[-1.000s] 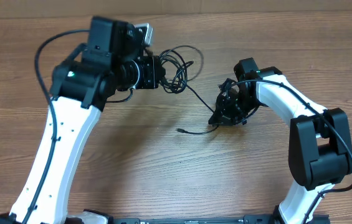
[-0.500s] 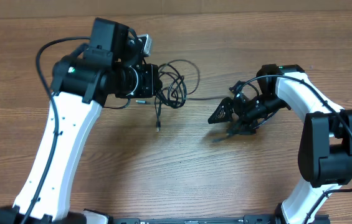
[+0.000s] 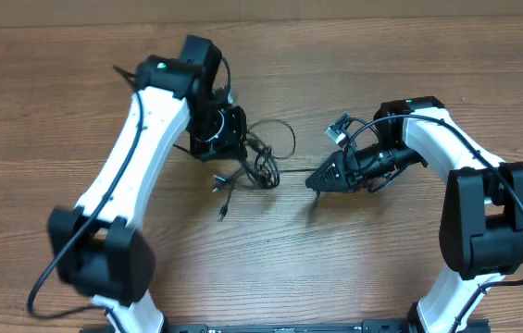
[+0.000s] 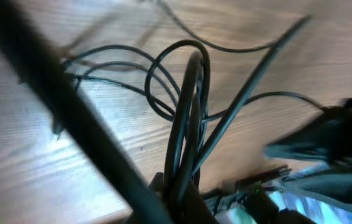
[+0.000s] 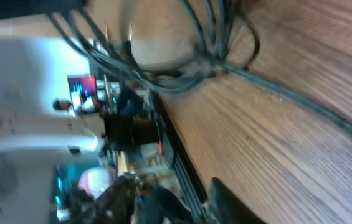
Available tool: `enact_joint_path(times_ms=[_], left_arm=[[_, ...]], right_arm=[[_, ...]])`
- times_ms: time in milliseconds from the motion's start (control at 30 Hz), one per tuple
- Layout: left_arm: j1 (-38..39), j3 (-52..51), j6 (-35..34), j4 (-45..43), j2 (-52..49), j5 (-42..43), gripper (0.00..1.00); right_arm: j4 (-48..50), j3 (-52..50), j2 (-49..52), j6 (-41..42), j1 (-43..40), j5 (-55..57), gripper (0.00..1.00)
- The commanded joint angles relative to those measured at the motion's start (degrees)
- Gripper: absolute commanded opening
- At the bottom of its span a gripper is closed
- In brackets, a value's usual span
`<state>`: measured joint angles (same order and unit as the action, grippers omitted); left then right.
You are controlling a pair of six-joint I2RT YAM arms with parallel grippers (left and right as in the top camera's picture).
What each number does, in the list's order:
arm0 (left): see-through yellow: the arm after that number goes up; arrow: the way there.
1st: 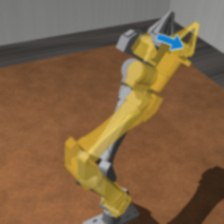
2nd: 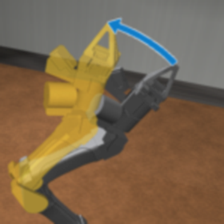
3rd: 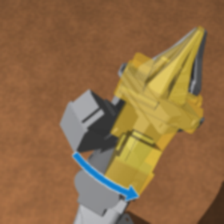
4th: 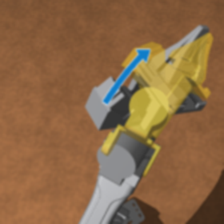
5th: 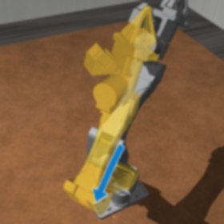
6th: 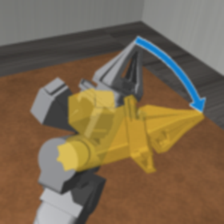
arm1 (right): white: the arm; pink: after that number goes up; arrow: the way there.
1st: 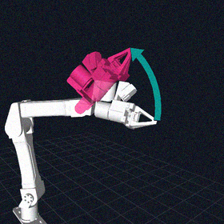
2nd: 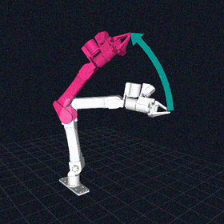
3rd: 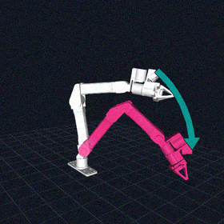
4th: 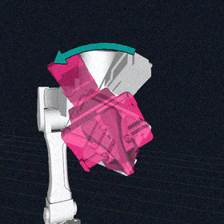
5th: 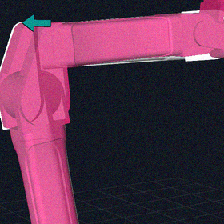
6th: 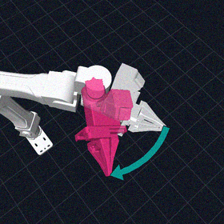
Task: Untangle cables
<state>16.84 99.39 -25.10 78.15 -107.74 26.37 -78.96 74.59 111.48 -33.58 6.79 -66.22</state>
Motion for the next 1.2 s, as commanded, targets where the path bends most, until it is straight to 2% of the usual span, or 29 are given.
enact_joint_path(times_ms=[0, 33, 67, 133, 167, 333, 433, 533, 600, 700, 733, 833, 933, 1067, 1167], left_arm=[[0.2, 0.8, 4.1, 1.3, -5.1, 1.8, 0.25], [0.3, 0.8, 4.9, 1.5, -6.3, 1.8, 0.50], [0.3, 0.8, 6.0, 1.6, -7.3, 1.8, 0.73], [0.3, 0.8, 7.0, 1.9, -8.9, 1.8, 0.86], [0.3, 0.8, 7.3, 2.2, -9.4, 1.7, 0.88], [0.3, 0.8, 8.8, 2.7, -10.0, -1.6, 0.90], [0.3, 0.8, 8.8, 2.9, -10.0, -4.7, 0.90], [0.3, 0.8, 8.3, 2.2, -10.0, -8.7, 0.89], [0.3, 0.8, 6.3, 1.6, -10.0, -13.4, 0.90], [-0.1, 0.8, 3.0, 1.3, -10.0, -19.9, 0.91], [-0.2, 0.8, 3.0, 1.3, -10.0, -20.0, 0.91], [-1.0, 0.9, 3.9, 0.6, -9.9, -18.3, 0.89], [-1.9, 2.1, 7.8, 0.9, -9.6, -13.2, 0.84], [-2.7, 4.7, 8.8, 1.3, -7.4, -8.7, 0.84], [-2.7, 5.4, 8.8, 1.4, -5.0, -6.2, 0.82]], right_arm=[[2.7, 1.2, -1.1, 8.1, -0.1, -0.1, 0.45], [4.2, 1.2, -1.1, 11.3, -0.1, 2.1, 0.66], [5.4, 1.2, -1.1, 14.0, -0.1, 4.1, 0.80], [7.3, 1.2, -1.1, 18.8, -0.1, 8.5, 0.88], [8.2, 1.2, -1.1, 21.4, -0.1, 10.8, 0.89], [9.7, 1.0, -1.1, 26.1, 0.0, 14.1, 0.88], [10.0, 0.7, -1.1, 28.5, 0.1, 15.1, 0.82], [11.2, 0.7, -1.1, 36.7, 0.1, 25.6, 0.81], [11.5, 0.7, -1.1, 43.2, 0.1, 36.5, 0.86], [10.6, 0.7, -1.1, 47.8, 0.1, 47.8, 0.97], [10.3, 0.7, -1.1, 48.7, 0.1, 50.1, 1.00], [10.6, 0.7, -1.1, 50.9, 0.1, 55.6, 1.00], [10.4, 1.9, -1.1, 52.5, 0.1, 59.7, 1.00], [5.4, 7.7, -1.1, 52.2, 0.0, 60.2, 1.00], [0.7, 13.6, -1.2, 47.9, 0.2, 57.0, 0.99]])
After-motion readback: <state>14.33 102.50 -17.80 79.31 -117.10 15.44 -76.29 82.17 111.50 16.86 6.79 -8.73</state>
